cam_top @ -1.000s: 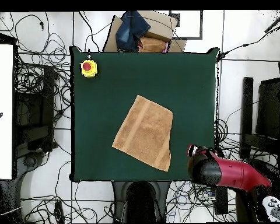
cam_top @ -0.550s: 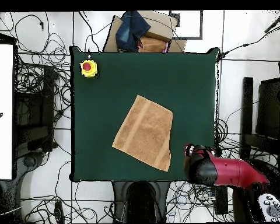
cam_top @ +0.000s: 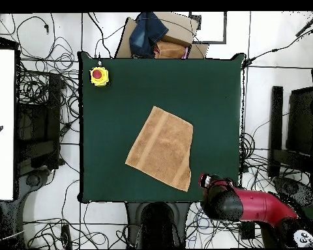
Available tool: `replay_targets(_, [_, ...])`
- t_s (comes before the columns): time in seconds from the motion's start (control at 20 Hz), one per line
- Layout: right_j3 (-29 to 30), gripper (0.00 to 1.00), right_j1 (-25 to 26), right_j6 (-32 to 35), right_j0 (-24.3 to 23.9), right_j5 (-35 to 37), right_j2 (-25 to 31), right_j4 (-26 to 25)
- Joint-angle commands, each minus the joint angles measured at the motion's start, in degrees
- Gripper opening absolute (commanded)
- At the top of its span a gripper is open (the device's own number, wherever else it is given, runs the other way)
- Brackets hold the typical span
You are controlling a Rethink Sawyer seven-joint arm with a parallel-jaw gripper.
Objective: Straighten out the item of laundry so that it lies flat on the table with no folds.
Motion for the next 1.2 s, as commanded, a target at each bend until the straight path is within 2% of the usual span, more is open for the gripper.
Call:
replay_targets(0.05, [9.1, 1.00, -2.4, -0.6, 2.6, -4.6, 2.1, -6.7])
replay_targets(0.15, [9.2, 1.00, -1.5, 3.1, 5.4, -8.9, -1.7, -8.6])
replay_targets(0.35, [3.8, 1.00, 11.3, 8.6, 11.7, -24.4, -13.8, -9.6])
replay_targets(0.45, [2.3, 1.00, 16.8, 6.8, 15.8, -34.8, -21.1, -6.3])
replay_targets(0.55, [1.6, 1.00, 20.2, 5.3, 17.3, -39.1, -24.0, -3.3])
replay_targets(0.7, [0.2, 1.00, 23.5, 5.5, 17.9, -40.7, -24.9, -0.2])
replay_targets(0.75, [-0.8, 1.00, 24.7, 6.0, 17.2, -39.1, -23.9, -0.1])
replay_targets(0.95, [-4.1, 1.00, 29.9, 4.9, 17.7, -42.9, -24.3, 2.7])
replay_targets(1.2, [-5.6, 1.00, 33.2, 4.1, 17.6, -47.3, -25.4, 4.7])
